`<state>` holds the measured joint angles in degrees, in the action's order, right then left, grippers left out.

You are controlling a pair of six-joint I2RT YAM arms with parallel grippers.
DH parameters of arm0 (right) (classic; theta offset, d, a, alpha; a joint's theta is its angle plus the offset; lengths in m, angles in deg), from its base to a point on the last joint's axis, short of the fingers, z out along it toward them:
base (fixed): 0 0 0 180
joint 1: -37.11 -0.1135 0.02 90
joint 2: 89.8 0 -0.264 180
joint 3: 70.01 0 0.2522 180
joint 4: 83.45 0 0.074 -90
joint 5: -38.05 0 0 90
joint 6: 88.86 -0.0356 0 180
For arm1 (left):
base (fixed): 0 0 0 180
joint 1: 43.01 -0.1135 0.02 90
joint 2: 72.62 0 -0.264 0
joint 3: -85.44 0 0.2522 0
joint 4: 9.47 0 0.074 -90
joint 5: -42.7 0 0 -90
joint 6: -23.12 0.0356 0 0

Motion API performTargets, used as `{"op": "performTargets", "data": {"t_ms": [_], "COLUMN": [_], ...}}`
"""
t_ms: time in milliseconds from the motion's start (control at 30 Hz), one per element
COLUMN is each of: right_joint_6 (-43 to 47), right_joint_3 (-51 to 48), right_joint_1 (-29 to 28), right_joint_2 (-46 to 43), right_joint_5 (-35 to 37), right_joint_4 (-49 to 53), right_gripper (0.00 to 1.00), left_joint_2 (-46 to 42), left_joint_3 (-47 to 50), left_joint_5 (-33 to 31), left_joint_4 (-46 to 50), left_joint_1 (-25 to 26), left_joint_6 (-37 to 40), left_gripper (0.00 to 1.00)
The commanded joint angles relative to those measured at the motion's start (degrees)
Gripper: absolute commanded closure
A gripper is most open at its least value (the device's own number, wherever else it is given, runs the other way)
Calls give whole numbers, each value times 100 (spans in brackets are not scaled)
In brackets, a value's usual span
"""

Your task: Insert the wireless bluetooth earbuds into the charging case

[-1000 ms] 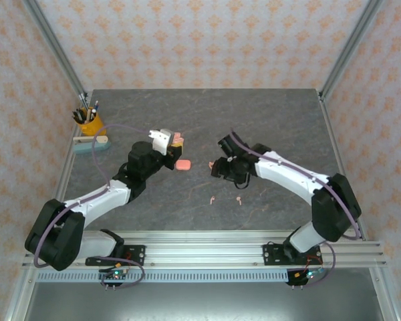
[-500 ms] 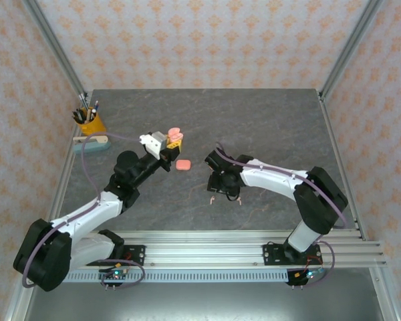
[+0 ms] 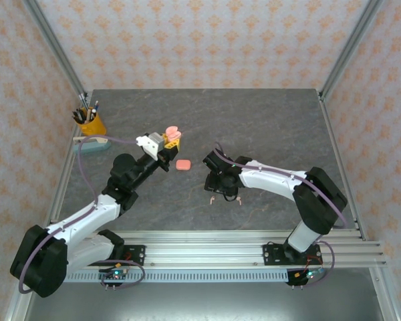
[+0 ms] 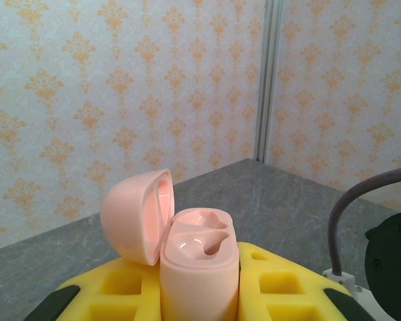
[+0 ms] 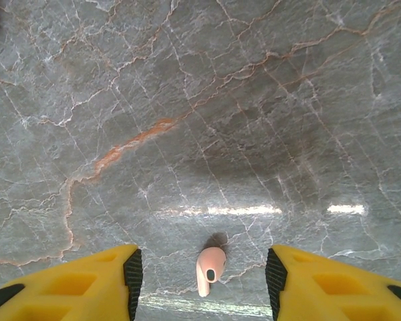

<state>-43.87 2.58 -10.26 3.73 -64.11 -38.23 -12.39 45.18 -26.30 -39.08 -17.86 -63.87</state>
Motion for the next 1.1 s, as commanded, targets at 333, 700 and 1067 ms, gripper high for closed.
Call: {"op": "performTargets", "data": {"t_ms": [333, 700, 1067], "right_joint_6": [-63, -58, -86], "right_joint_3": [117, 384, 388], "right_joint_1": [-118, -268, -448], "right_joint_2": [410, 804, 823], "right_joint_5": [183, 141, 139], "right_joint_4": [290, 426, 558], "right_gripper": [54, 63, 65], "left_joint_2": [130, 110, 137], "left_joint_3": [57, 56, 66], "left_joint_5": [-282, -254, -232], "left_joint_4": [-353, -259, -277], "left_joint_1": [51, 52, 47], "left_joint_6": [-142, -160, -186], "left_gripper": [100, 100, 100]}}
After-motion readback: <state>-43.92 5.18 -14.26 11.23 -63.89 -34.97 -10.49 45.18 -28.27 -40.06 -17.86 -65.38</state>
